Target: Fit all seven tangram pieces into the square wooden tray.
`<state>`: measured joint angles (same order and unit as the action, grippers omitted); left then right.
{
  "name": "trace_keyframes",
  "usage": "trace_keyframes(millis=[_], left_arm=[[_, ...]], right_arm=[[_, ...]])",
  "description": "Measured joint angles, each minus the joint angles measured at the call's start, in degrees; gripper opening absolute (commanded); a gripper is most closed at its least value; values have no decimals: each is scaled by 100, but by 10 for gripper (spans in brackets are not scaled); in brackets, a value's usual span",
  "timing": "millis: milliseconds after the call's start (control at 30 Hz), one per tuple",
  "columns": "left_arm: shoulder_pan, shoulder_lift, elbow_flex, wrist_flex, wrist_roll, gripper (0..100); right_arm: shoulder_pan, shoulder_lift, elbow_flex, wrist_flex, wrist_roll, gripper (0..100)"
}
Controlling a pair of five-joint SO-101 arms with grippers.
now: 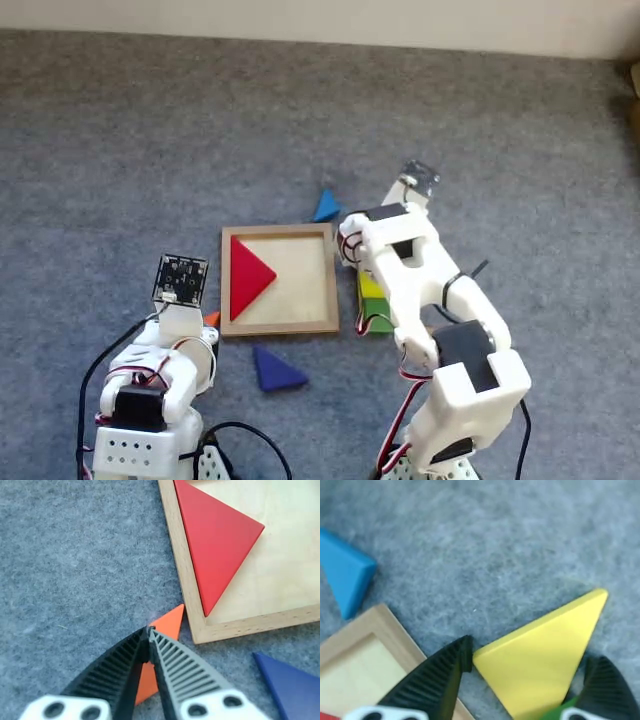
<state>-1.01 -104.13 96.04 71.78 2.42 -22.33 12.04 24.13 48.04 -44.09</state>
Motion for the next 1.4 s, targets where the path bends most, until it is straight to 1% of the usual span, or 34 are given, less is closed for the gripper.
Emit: trace_keyframes(millis=[367,767,967,1400], left_arm=[[0,0,0,0,0,9],[0,0,0,0,0,9],[0,0,0,0,0,9],[0,0,0,0,0,9]], right_arm=[[44,-246,0,-18,97,293],[44,-132,-18,26,193,294],[-114,-88,-97,360,571,295],[-246,-88,-105,404,615,296]])
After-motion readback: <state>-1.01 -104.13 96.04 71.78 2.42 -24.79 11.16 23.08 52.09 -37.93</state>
